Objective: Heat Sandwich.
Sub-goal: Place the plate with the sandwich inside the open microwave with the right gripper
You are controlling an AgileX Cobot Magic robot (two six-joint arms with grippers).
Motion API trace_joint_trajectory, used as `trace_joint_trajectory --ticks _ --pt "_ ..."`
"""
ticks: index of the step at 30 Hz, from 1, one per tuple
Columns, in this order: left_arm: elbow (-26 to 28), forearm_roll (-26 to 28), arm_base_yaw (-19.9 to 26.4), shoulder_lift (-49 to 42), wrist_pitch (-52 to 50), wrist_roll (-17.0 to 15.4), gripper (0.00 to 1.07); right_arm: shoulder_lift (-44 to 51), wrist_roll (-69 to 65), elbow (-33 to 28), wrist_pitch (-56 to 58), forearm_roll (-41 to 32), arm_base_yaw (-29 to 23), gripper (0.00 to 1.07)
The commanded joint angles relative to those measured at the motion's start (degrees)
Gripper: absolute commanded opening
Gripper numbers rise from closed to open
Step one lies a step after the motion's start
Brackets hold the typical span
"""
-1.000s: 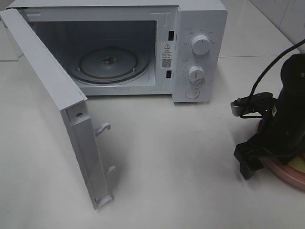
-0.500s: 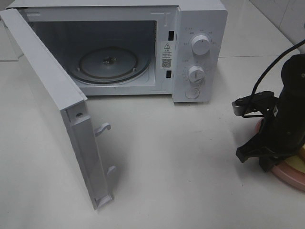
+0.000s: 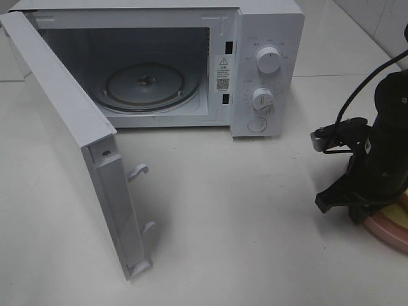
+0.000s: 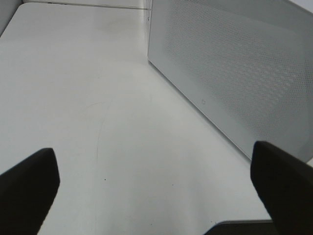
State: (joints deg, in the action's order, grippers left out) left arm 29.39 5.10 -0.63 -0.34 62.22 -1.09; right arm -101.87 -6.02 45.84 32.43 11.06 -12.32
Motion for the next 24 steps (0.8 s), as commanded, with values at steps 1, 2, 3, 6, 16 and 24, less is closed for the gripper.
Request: trace_joint_trajectory --ticks 1,2,3,6,16,24 --pt "0.06 0.52 -0.34 -0.86 -0.8 0.11 1.0 -0.06 -3.38 -0.11 1.6 1.95 -0.06 0.0" --pt "0.06 0.52 -0.34 -0.86 -0.8 0.11 1.0 0.17 -4.01 -0.11 1.6 2.35 -0.06 0.0" --pt "0.06 0.52 -0.34 -0.86 -0.8 0.11 1.0 0.4 -4.24 -0.11 1.66 2.46 -0.06 0.0" --pt "0.06 0.52 -0.34 -0.86 -0.8 0.11 1.0 1.38 -4.47 -0.11 2.01 2.98 -0.06 0.0" --pt "0.06 0.52 -0.34 -0.86 -0.8 0.11 1.0 2.06 -10.77 -0.11 5.39 9.74 -1.83 0.0" --pt "0.06 0.52 -0.34 -0.86 -0.8 0.11 1.0 2.69 -14.55 -0.11 8.54 13.87 -5.56 0.0"
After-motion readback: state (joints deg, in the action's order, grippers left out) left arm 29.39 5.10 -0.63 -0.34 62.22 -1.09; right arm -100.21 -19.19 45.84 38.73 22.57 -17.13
